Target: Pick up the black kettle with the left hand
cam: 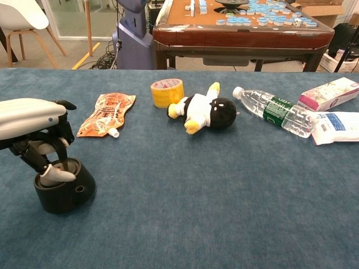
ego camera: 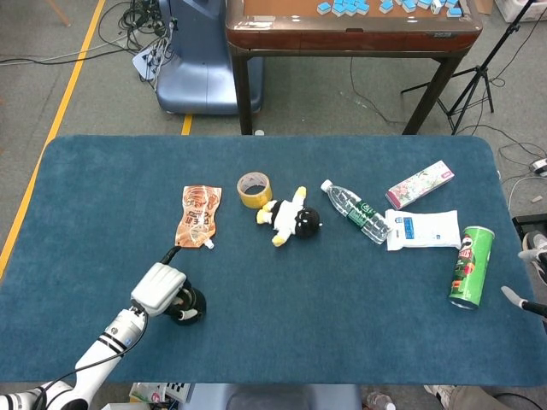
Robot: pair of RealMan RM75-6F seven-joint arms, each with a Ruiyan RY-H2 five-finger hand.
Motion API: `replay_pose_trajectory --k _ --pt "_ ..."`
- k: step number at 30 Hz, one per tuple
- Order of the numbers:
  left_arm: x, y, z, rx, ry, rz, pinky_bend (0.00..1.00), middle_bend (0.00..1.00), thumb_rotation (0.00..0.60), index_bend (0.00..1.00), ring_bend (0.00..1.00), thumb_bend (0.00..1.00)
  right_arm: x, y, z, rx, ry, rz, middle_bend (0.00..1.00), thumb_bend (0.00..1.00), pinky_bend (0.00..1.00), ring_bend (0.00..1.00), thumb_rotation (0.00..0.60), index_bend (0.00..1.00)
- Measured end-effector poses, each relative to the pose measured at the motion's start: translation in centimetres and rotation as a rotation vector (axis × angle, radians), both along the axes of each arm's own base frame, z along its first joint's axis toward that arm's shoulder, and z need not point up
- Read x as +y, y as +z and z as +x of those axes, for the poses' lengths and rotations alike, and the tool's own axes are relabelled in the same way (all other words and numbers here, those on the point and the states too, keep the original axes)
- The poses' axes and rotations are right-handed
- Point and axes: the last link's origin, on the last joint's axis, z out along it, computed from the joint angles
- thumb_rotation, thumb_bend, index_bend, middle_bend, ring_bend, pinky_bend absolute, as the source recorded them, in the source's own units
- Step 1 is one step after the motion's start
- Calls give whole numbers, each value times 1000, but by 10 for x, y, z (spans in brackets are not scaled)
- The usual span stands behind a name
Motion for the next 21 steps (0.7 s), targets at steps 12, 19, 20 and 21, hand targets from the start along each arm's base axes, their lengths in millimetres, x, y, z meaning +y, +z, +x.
replay_pose_trajectory --k 12,19,20,21 --pt "14 24 -4 -61 62 82 0 996 326 929 830 112 -5 -4 -1 -2 2 10 388 110 280 262 600 375" --pt "19 30 -8 -88 106 121 0 1000 359 949 843 112 -6 -5 0 0 2 13 388 110 280 262 600 375" --pt "20 31 -8 -92 112 126 0 1000 358 950 843 112 -6 -5 0 0 2 13 388 110 280 262 600 375" --pt "20 31 -9 -96 117 129 0 1000 355 951 844 112 -7 -5 0 0 2 13 388 110 280 262 600 375"
